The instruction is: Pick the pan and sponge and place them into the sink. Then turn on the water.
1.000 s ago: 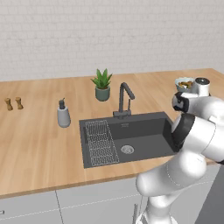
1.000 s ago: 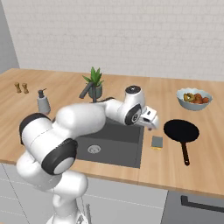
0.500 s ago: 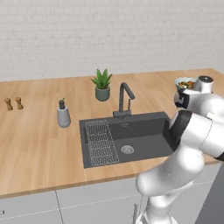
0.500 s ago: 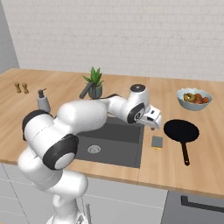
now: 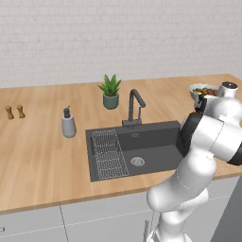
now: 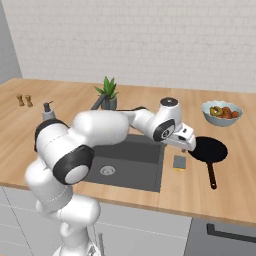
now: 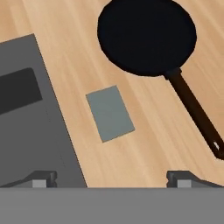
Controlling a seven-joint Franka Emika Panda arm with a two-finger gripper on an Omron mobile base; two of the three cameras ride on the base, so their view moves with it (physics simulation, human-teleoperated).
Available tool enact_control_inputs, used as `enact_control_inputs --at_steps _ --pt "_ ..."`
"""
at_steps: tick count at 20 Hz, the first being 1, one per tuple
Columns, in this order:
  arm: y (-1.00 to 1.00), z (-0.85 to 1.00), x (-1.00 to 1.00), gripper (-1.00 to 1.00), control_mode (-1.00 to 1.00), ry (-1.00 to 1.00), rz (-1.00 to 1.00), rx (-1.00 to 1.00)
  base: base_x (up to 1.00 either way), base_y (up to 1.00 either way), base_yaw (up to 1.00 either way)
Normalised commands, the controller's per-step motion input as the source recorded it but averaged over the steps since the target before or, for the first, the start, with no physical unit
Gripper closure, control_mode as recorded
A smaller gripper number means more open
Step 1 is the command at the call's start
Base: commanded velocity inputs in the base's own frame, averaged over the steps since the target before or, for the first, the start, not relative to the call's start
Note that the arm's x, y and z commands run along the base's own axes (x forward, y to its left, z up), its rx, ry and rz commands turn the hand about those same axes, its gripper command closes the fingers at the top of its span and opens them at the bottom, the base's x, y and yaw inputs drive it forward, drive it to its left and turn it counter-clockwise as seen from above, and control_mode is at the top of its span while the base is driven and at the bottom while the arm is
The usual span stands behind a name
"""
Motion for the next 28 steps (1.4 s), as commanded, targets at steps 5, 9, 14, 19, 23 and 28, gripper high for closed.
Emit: enact_control_inputs --at_steps 5,9,14,19,23,28 --pt "-0.35 0.0 -0.37 -1.0 -1.0 0.05 0.02 0.02 0.0 0.0 0.0" --pt "-0.3 0.0 -0.45 -1.0 -1.0 0.04 0.01 0.01 0.0 0.0 0.0" --pt "-0.24 0.0 -0.27 -1.0 -1.0 0.03 0.0 0.0 0.0 0.0 0.0" --pt "-0.39 0.0 -0.08 -1.0 -1.0 0.08 0.03 0.02 0.0 0.0 0.0" --pt "-0.43 0.0 0.0 -1.0 -1.0 0.07 0.03 0.06 0.0 0.0 0.0" --pt "-0.27 -0.03 0.0 -1.0 -1.0 0.03 0.02 0.04 0.0 0.0 0.0"
